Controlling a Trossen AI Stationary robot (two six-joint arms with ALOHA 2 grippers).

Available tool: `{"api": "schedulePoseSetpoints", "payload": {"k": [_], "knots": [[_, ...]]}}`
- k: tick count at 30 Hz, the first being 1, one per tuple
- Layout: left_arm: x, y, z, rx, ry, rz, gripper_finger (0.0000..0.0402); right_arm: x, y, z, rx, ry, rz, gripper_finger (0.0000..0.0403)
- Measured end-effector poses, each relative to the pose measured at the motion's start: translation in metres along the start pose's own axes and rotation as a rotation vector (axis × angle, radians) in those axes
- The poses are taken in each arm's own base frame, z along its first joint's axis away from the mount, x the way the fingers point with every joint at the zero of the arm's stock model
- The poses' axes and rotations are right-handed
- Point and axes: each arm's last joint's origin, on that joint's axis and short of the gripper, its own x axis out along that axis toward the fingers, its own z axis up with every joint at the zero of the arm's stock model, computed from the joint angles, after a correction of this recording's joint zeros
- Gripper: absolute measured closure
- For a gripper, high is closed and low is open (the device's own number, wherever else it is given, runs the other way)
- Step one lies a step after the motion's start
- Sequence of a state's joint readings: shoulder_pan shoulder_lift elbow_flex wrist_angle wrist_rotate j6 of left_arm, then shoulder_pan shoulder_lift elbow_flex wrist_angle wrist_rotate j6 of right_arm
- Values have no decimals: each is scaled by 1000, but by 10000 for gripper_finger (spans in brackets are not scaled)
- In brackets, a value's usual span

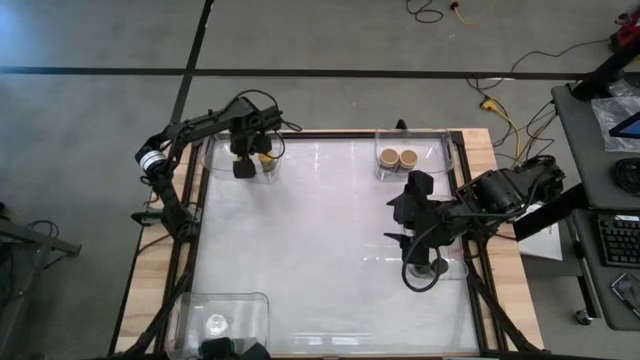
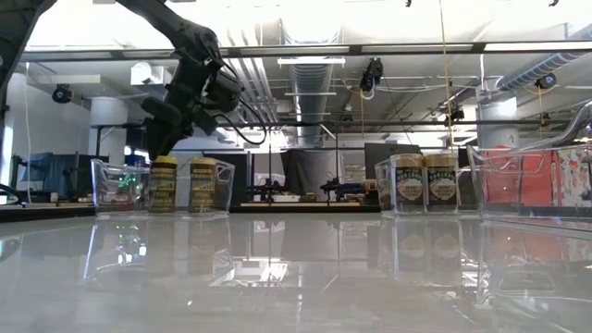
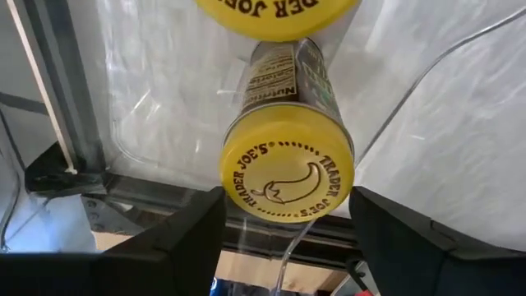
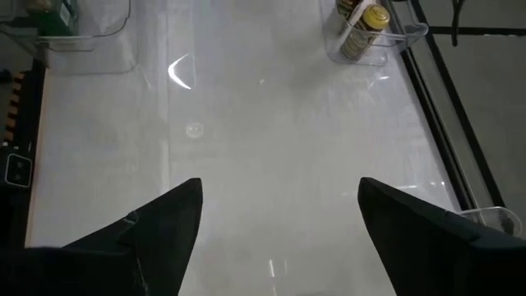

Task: Sort spices by type
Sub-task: Put the yellow seasoning bottle into the top left transparent bin, then adjust the yellow seasoning bottle into the top left transparent bin

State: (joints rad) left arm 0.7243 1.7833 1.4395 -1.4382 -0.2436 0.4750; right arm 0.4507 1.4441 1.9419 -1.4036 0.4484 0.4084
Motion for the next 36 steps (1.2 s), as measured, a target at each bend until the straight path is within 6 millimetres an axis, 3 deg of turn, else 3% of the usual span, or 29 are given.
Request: {"api": "schedulePoseSetpoints", "payload": {"k": [8, 15, 20, 25, 30, 36], "knots": [[-8, -4, -9, -15, -15, -22, 173, 0, 0, 0, 3, -2, 1, 75], [-25, -4, -19, -42, -76, 13, 139, 0, 0, 0, -11, -2, 1, 72], [-60, 6, -18, -104, -255, 61, 122, 0, 0, 0, -12, -2, 1, 77], [-95, 32, -6, -263, -531, 116, 126, 1, -2, 1, 2, -6, -19, 76], [-79, 47, 23, -382, -495, 11, 150, 4, -2, 0, 49, 0, -31, 72], [-49, 59, 55, -532, -371, -56, 225, 7, -1, -1, 87, 9, -34, 83]]}}
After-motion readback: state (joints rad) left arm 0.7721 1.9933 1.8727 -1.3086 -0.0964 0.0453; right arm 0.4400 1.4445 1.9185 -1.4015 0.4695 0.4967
